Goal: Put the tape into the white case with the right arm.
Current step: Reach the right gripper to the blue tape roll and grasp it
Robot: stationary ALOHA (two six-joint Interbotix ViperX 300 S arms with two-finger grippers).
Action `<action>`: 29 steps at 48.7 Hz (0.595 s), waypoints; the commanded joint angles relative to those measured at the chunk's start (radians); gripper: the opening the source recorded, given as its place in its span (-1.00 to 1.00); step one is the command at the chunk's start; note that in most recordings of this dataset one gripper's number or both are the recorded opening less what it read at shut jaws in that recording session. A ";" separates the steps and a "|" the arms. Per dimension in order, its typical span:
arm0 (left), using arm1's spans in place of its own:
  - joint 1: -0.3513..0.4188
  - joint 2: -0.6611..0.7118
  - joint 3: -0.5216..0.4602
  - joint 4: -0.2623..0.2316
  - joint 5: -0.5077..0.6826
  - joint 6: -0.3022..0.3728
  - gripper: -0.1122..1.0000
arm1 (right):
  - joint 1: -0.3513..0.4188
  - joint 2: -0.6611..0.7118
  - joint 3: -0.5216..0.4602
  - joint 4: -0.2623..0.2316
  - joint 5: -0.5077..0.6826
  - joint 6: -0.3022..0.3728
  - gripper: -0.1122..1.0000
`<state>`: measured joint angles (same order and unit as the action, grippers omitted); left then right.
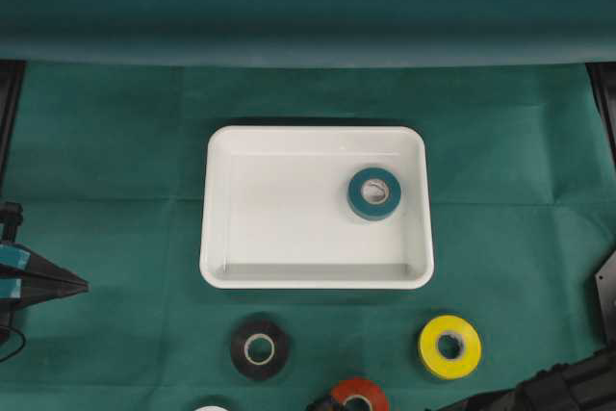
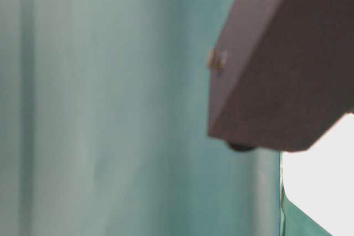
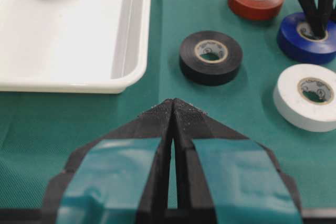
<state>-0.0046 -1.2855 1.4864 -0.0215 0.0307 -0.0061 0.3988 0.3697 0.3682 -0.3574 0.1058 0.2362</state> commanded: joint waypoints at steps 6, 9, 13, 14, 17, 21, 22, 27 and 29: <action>0.000 0.008 -0.009 -0.002 -0.005 0.000 -0.79 | -0.002 -0.060 -0.021 -0.002 0.012 0.002 -0.77; -0.002 0.008 -0.009 -0.002 -0.005 0.000 -0.79 | 0.002 -0.084 -0.021 -0.002 0.026 0.002 -0.77; -0.002 0.008 -0.009 -0.002 -0.006 0.000 -0.79 | 0.006 -0.112 -0.023 -0.002 0.048 0.003 -0.77; -0.002 0.008 -0.009 -0.002 -0.005 0.000 -0.79 | 0.006 -0.117 -0.021 -0.002 0.054 0.003 -0.77; -0.002 0.008 -0.009 -0.002 -0.005 0.000 -0.79 | 0.009 -0.132 -0.021 -0.002 0.067 0.003 -0.77; -0.002 0.008 -0.009 -0.002 -0.005 0.000 -0.79 | 0.011 -0.143 -0.023 -0.002 0.081 0.006 -0.77; -0.002 0.008 -0.009 -0.002 -0.005 0.000 -0.79 | 0.011 -0.143 -0.021 -0.002 0.083 0.006 -0.77; 0.000 0.008 -0.009 -0.002 -0.005 0.000 -0.79 | 0.011 -0.143 -0.020 -0.002 0.086 0.006 -0.77; -0.002 0.008 -0.011 -0.002 -0.005 0.000 -0.79 | 0.011 -0.143 -0.020 -0.002 0.084 0.006 -0.77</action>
<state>-0.0046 -1.2855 1.4880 -0.0215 0.0307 -0.0046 0.4065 0.2684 0.3682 -0.3574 0.1917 0.2408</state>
